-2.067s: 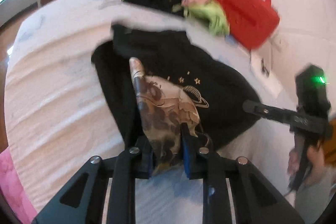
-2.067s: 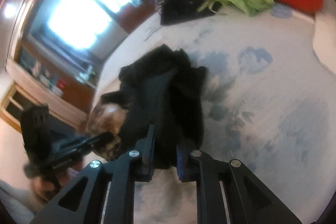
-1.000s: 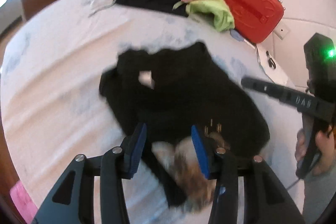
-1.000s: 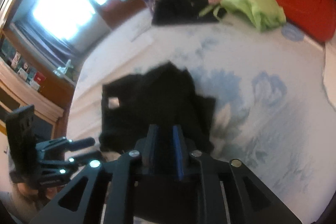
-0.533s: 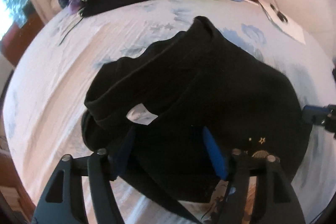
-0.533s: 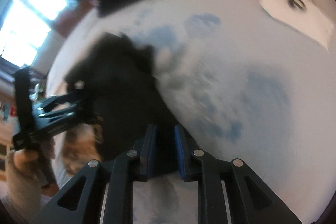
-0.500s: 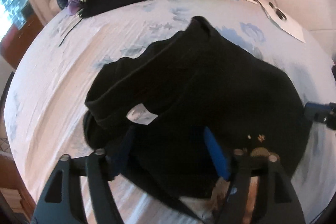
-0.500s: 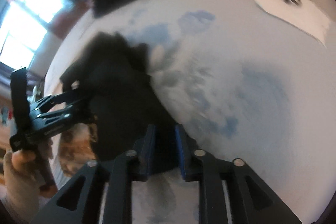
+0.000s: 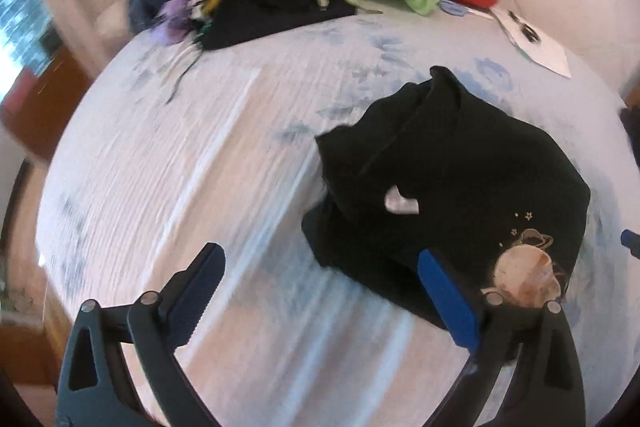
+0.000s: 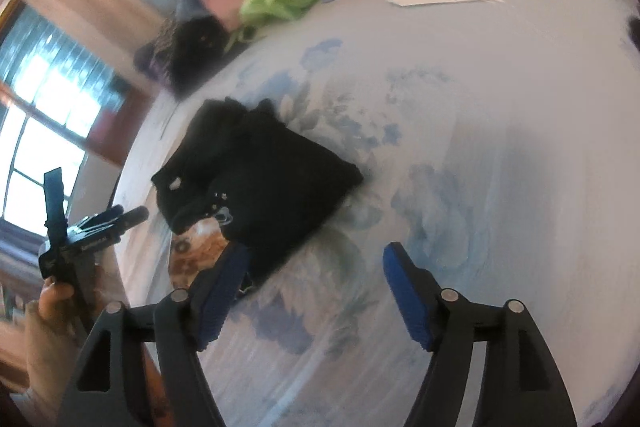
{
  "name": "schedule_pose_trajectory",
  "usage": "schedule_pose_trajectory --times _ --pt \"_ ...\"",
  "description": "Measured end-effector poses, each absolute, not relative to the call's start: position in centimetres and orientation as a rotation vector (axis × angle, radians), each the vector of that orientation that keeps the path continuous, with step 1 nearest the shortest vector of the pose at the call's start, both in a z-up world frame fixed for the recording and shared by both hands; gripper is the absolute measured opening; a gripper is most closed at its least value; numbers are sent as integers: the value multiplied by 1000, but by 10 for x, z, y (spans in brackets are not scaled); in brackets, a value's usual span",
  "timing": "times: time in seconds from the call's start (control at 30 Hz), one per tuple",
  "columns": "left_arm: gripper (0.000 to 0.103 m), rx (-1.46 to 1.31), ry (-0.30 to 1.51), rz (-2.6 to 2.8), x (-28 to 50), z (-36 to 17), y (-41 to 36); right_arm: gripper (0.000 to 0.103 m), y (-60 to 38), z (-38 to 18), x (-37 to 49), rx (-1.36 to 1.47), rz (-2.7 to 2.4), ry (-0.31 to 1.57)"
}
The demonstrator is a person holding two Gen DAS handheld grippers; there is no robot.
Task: Fold clothes
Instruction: 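Lower the folded black shirt onto the bed and open both grippers, then grasp the folded shirt edges with both grippers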
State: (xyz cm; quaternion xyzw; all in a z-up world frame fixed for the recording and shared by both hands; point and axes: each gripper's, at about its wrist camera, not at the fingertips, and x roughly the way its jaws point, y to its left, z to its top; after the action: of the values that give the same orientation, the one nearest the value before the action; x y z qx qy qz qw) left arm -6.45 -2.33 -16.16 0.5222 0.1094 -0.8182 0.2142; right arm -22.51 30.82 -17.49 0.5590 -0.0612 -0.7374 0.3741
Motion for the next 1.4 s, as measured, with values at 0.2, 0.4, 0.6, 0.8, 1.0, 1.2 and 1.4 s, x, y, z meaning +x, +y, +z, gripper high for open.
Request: schedule_pose_trajectory --times 0.2,0.4,0.6,0.8,1.0,1.2,1.4 --pt "99 1546 117 -2538 -89 -158 -33 61 276 -172 -166 1423 -1975 -236" --pt "99 1600 -28 -2604 -103 -174 -41 62 244 -176 -106 1457 -2152 -208" --pt "99 1673 -27 -2600 -113 -197 -45 63 220 -182 -63 1485 -2301 -167" --pt "69 1729 136 -2594 -108 -212 -59 18 216 -192 -54 1508 -2385 -101" --pt "81 1721 172 -2612 -106 -216 -65 22 212 -201 -46 1529 -2468 -32" --pt "84 1680 135 -2639 -95 -190 -74 32 232 -174 -35 1511 -2408 -194" --pt "84 1592 112 -2811 -96 -155 -51 20 229 -160 -58 1406 -2396 -354"
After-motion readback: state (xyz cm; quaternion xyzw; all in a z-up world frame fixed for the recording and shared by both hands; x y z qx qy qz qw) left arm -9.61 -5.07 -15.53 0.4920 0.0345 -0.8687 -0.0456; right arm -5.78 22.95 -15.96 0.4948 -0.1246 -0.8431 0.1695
